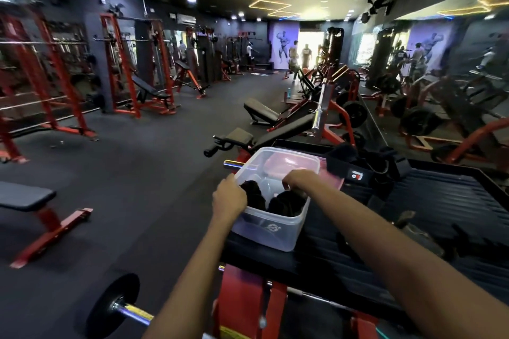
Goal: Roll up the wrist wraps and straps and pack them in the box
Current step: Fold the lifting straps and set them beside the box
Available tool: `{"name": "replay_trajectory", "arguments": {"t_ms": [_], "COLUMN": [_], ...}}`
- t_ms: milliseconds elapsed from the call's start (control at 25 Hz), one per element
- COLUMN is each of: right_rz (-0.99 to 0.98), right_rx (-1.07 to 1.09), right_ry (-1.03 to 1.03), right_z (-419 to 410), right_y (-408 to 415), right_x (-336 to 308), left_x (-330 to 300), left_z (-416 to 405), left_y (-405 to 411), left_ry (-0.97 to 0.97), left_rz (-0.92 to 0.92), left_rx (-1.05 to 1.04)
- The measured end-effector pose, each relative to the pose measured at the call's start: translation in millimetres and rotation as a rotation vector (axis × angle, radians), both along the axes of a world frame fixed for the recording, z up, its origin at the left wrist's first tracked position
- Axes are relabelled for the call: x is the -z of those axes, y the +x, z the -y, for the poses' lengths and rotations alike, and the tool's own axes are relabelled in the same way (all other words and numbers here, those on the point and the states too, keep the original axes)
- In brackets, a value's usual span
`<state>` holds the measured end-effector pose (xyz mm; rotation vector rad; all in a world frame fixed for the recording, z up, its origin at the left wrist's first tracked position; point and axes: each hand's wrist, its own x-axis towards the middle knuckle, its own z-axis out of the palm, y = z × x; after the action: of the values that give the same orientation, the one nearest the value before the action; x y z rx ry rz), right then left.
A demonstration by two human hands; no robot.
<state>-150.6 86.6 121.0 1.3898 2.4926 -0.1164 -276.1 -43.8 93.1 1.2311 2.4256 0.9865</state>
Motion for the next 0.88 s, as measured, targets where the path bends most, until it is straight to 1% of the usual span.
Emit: {"name": "replay_trajectory", "arguments": {"t_ms": [120, 240, 360, 400, 480, 640, 720, 880], "right_rz": [0.068, 0.034, -0.159, -0.204, -0.233, -0.448, -0.452, -0.464], "right_rx": [0.039, -0.073, -0.14, -0.155, -0.181, -0.163, -0.12, -0.063], "right_ry": [-0.029, -0.05, -0.073, -0.078, -0.094, -0.298, -0.333, -0.272], "right_z": [3.0, -0.1, 9.2, 13.5, 17.2, 22.9, 24.8, 25.7], "right_y": [0.7, -0.1, 0.3, -0.3, -2.3, -1.7, 1.5, 6.2], "right_x": [-6.2, -14.3, -20.4, -21.7, -22.1, -22.9, -20.8, -10.6], "left_x": [5.1, 8.6, 8.5, 7.9, 8.7, 7.3, 5.7, 3.7], "left_z": [2.4, 5.5, 8.7, 9.4, 9.2, 11.4, 13.0, 15.4], "left_y": [-1.5, -1.1, 0.1, 0.2, -0.4, 1.4, 3.4, 4.7], "left_ry": [0.087, 0.141, 0.201, 0.212, 0.228, 0.258, 0.268, 0.282], "left_rz": [0.024, 0.037, 0.072, 0.079, 0.064, 0.059, 0.071, 0.087], "left_rx": [0.022, 0.044, 0.035, 0.033, 0.037, 0.04, 0.033, 0.025]}}
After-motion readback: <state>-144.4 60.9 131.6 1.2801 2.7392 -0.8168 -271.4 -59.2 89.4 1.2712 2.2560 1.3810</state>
